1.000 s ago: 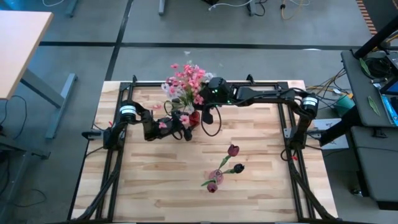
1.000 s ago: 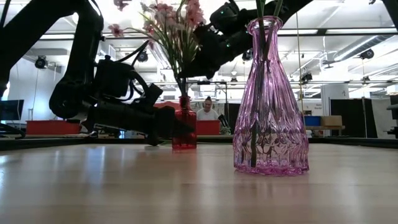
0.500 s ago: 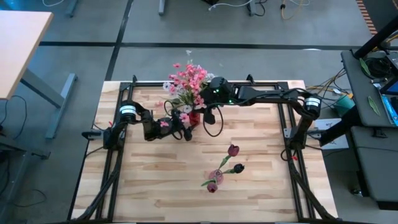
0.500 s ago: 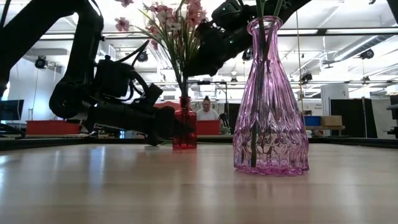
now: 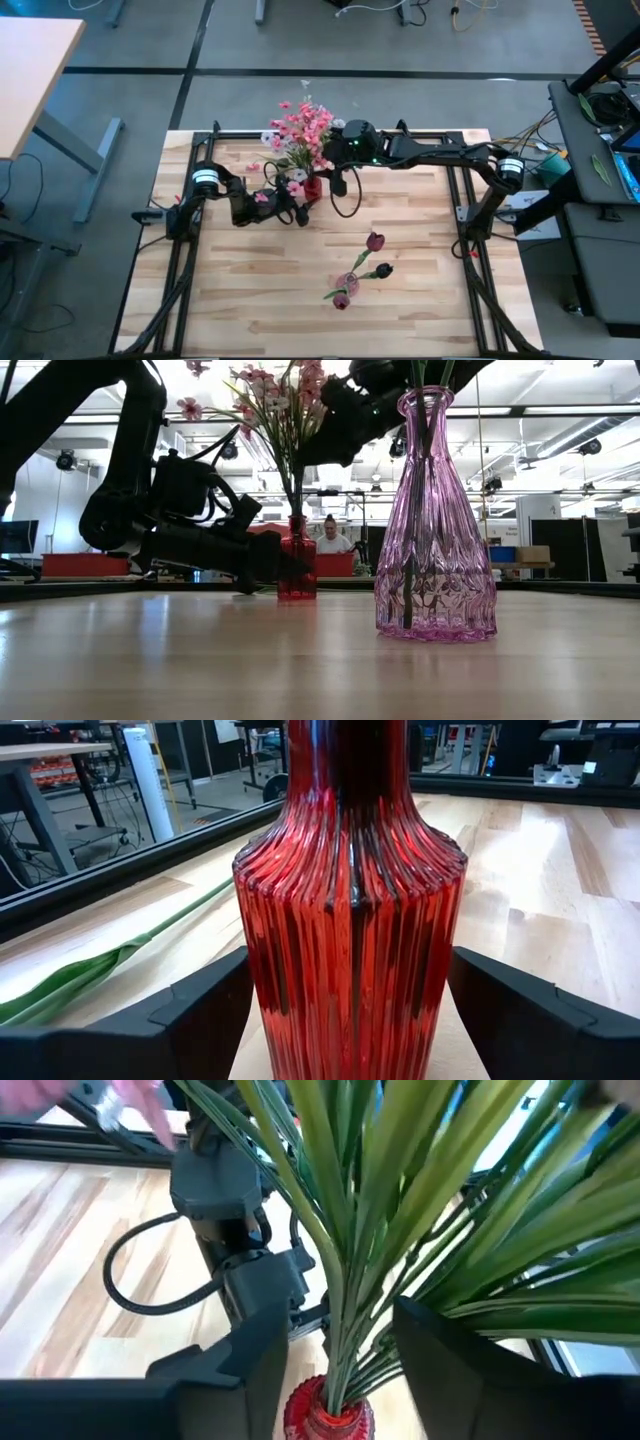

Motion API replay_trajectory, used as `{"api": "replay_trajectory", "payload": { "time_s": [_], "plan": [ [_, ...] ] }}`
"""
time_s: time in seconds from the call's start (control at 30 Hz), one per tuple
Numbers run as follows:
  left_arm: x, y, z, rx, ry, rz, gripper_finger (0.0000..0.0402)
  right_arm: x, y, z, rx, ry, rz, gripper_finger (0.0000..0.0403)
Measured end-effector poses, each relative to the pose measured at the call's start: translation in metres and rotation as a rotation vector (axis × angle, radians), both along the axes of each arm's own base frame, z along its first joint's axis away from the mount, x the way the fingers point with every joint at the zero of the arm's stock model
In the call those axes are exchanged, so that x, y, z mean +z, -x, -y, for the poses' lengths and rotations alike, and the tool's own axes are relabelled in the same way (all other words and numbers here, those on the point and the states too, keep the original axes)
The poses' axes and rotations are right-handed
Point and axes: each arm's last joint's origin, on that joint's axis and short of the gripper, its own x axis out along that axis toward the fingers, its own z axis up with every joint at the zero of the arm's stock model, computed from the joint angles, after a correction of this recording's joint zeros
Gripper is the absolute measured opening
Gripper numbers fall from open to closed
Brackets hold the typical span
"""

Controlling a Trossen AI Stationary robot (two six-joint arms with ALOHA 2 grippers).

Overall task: Sort flowers into vase by color
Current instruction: Put the pink flowers into the red vase

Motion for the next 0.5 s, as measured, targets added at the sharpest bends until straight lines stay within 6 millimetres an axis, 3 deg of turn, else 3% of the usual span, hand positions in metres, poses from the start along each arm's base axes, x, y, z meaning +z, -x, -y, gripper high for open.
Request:
{"api": "replay_trajectory", "payload": {
  "time_s": [0.23, 0.5],
  "plan": [
    [0.0, 0.0, 0.0, 0.001, 0.003, 0.002, 0.031, -0.004, 0.0, -0.002, 0.01, 0.004, -0.019, 0.0032],
    [0.0, 0.0, 0.0, 0.0, 0.002, 0.005, 0.031, -0.013, 0.003, -0.004, 0.012, -0.006, -0.048, 0.0011]
  ]
}}
